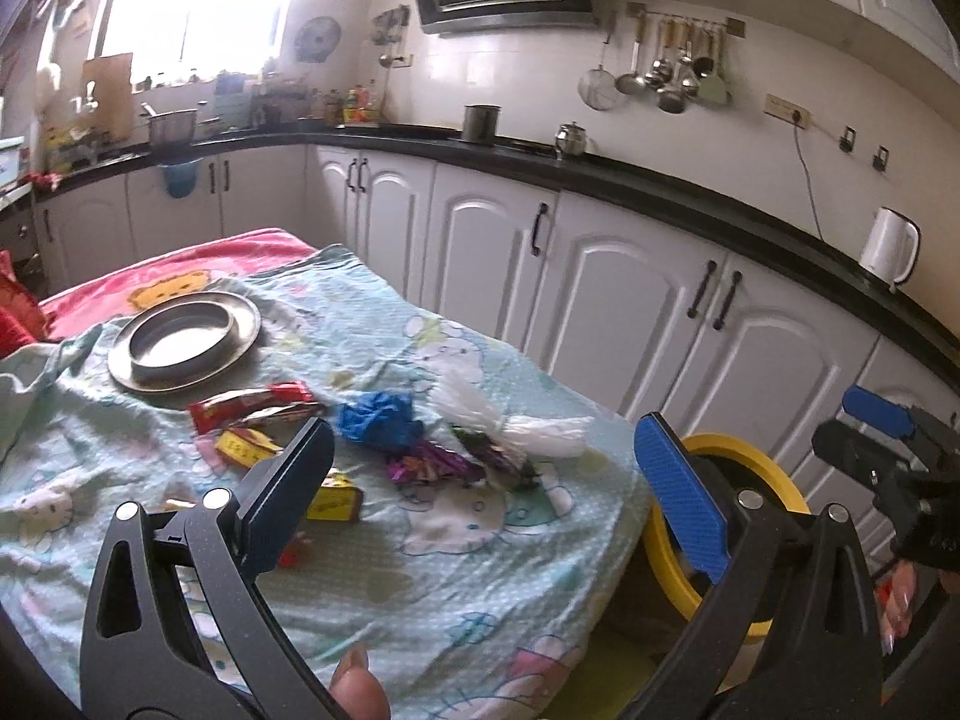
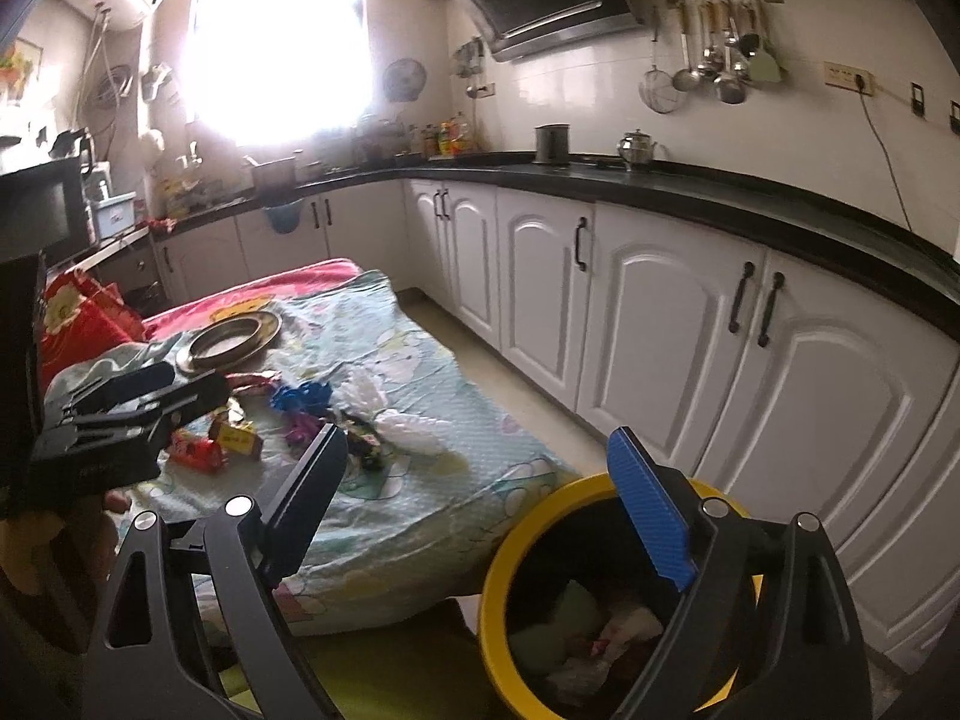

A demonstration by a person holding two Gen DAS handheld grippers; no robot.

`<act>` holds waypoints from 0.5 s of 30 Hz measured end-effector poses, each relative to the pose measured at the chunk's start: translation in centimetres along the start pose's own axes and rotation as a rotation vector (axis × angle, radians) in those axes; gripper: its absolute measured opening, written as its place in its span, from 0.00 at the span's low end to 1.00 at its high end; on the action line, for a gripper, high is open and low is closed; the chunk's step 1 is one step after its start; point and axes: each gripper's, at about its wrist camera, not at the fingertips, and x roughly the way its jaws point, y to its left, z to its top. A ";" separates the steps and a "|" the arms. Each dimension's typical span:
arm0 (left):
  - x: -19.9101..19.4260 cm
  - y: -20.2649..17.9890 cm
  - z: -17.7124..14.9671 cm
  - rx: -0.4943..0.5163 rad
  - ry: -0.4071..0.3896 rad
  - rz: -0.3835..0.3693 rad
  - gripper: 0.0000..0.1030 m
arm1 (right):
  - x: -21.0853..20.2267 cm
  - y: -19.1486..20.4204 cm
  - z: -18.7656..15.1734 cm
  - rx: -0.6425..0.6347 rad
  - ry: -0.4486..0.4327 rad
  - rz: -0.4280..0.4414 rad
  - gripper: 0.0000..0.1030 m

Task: Collect trash
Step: 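Move both open grippers back toward the candy wrappers on the bed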

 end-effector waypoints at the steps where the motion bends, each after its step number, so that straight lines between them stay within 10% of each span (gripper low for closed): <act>1: 0.0 0.4 0.0 -0.006 0.000 0.007 0.89 | 0.2 0.4 0.0 -0.006 0.005 0.008 0.83; 15: 0.4 8.1 0.2 -0.080 0.014 0.152 0.89 | 5.2 5.1 0.6 -0.086 0.064 0.118 0.83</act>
